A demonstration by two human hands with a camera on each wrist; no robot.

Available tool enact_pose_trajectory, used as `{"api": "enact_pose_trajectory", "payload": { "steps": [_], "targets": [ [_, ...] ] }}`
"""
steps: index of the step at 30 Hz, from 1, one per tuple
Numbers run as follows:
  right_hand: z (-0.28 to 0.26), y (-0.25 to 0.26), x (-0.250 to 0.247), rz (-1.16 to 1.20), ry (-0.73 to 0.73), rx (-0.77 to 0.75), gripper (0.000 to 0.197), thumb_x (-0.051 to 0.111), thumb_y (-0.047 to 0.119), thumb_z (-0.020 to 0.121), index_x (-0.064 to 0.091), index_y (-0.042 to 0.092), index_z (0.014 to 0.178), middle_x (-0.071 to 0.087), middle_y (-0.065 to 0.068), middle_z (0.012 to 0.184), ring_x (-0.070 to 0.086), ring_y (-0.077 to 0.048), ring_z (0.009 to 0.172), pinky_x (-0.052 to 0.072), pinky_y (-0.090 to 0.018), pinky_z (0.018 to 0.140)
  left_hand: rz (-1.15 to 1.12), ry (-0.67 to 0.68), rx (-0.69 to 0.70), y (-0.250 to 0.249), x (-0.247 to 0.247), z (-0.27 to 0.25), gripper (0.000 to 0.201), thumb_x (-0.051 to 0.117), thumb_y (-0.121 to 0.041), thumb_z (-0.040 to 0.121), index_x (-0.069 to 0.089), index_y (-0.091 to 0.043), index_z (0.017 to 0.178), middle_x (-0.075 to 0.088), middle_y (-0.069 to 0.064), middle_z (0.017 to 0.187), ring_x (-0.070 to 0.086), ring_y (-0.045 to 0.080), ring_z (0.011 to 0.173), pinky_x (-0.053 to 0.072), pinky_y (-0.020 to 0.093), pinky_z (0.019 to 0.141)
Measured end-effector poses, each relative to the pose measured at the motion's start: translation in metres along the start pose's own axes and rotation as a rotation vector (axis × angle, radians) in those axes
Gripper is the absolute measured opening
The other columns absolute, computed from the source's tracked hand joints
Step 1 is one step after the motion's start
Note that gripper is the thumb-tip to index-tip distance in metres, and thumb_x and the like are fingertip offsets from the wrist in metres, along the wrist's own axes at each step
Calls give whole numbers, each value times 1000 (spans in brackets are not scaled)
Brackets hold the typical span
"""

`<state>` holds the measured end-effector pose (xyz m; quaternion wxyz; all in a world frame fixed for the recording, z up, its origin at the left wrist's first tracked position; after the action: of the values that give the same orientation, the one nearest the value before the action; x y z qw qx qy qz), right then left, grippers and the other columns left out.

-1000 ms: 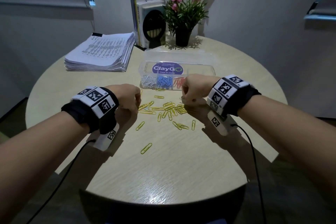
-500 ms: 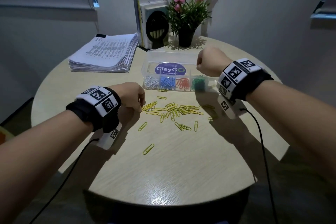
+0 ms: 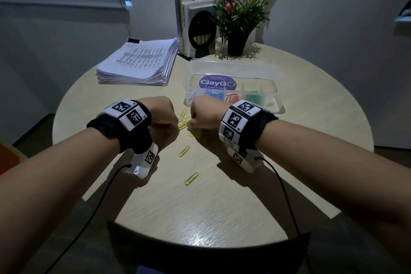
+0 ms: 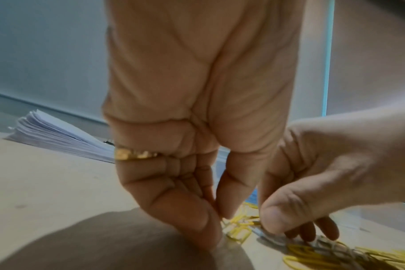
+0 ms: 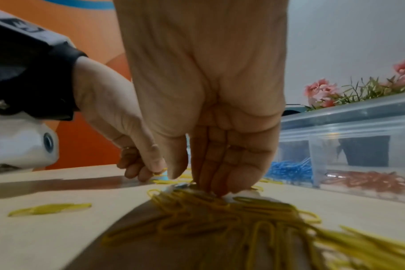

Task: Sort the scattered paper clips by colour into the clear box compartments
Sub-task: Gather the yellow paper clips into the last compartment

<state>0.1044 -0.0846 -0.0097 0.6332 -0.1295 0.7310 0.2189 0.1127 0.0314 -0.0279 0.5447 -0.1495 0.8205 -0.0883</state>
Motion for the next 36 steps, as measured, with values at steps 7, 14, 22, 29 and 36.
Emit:
{"api": "enact_pose_trajectory", "payload": {
  "steps": [7, 14, 22, 29, 36],
  "targets": [
    [10, -1, 3, -6, 124, 51, 33, 65, 17, 88, 61, 1, 116, 64, -11, 111, 61, -24, 103, 45, -25, 75, 32, -17, -15, 7, -4, 1, 16, 72, -25, 74, 72, -11, 82, 73, 5, 82, 70, 22, 87, 58, 37, 82],
    [7, -22, -38, 105, 55, 142, 18, 56, 3, 83, 71, -2, 90, 71, -13, 81, 61, -18, 62, 55, -30, 62, 52, -66, 129, -8, -3, 4, 33, 73, -34, 78, 63, -17, 104, 65, 2, 103, 58, 18, 92, 49, 30, 81],
    [34, -38, -75, 5, -114, 207, 21, 57, 5, 88, 71, -1, 103, 72, -13, 96, 61, -23, 77, 49, -30, 58, 293, 91, 195, -23, 7, -2, 61, 73, -37, 79, 47, -29, 133, 55, -1, 127, 52, 18, 106, 48, 34, 93],
    [-24, -68, -52, 111, 148, 251, 16, 63, 4, 87, 70, 6, 102, 70, -11, 86, 64, -18, 63, 58, -31, 64, 371, 140, 252, -30, 11, -8, 63, 71, -37, 81, 45, -25, 137, 56, -4, 128, 51, 16, 101, 47, 31, 90],
    [-87, -152, -12, -316, 408, 501, 17, 77, 25, 70, 65, 17, 80, 65, 1, 71, 60, -13, 60, 50, -20, 57, 487, 94, 232, -46, 11, -8, 57, 75, -36, 75, 56, -16, 125, 65, 0, 113, 62, 20, 99, 51, 31, 82]
  ]
}}
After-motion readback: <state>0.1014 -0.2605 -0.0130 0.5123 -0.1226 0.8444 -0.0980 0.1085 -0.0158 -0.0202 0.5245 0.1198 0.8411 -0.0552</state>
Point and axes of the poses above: each hand's wrist, its own z-axis towards the middle knuckle, its own x-axis out of the palm, y = z × x, the point moved 6 cm from there along z, towards the middle knuckle
